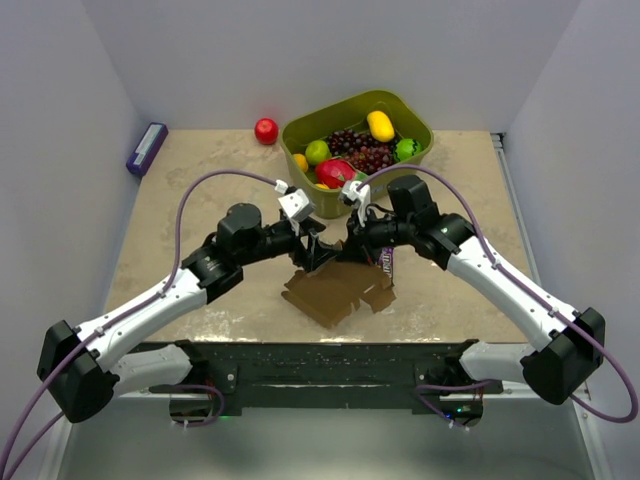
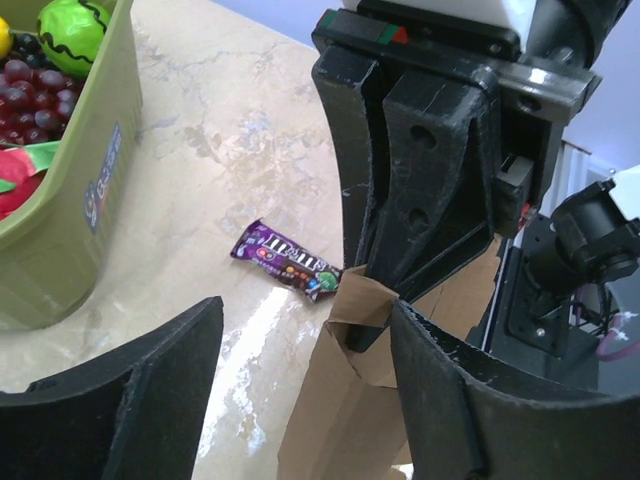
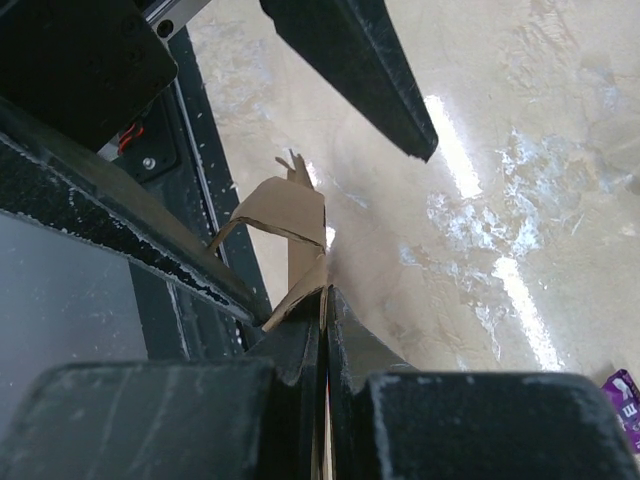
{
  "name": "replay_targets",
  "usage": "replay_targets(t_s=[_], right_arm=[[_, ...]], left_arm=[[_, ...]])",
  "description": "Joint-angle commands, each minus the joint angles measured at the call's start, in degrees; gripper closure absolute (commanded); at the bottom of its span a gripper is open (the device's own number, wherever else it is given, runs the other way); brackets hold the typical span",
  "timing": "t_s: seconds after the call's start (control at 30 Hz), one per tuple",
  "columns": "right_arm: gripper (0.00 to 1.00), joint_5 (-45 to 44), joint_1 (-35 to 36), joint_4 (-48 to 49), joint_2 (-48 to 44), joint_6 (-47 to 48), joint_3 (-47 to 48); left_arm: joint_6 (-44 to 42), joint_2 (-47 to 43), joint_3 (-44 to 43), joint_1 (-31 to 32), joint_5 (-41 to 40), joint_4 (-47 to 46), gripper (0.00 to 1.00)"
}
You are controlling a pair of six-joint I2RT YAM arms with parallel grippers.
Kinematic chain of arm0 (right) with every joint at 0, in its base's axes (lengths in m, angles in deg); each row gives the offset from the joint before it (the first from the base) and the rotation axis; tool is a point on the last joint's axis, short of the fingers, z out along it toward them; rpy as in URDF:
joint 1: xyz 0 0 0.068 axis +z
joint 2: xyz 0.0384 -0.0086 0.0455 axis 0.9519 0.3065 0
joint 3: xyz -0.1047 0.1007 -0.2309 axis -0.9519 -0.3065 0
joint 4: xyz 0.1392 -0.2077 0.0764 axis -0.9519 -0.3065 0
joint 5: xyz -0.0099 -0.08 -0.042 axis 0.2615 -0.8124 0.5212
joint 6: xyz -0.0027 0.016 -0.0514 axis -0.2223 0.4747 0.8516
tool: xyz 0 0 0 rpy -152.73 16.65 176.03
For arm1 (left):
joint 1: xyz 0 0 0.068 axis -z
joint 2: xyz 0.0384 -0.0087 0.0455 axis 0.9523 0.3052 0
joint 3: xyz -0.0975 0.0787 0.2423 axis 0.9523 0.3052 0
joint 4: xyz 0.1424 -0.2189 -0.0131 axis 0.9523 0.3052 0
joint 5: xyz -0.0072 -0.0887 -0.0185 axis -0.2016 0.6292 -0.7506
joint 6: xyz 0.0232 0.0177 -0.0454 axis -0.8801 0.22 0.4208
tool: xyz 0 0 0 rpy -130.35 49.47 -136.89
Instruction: Fold the paper box
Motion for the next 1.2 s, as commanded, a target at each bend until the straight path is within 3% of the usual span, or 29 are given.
replay_targets(t_s=[0.0,0.17,0.67,1.17], right_arm=[[1.00,1.88,0.40,1.26,-0.44,0.17,0.60],[1.00,1.88,0.40,1.17,-0.27,0.08,0.68],[1.00,0.91,0.40,1.35,0.61,-0.01,0.68],[1.00,0.21,0.40,1.52,0.87,-0.18,0.69]], left_arm=[[-3.91,-2.26,-1.95,-0.14,-2.33,5.33,0.25],[-5.23,-2.62,-2.13,-0.22,-2.69,10.35,0.23],[-4.27,-3.85,-1.96,-0.05,4.08,7.01,0.17],[-7.08,-3.76,-1.69,2.23,-2.06,10.79,0.12]])
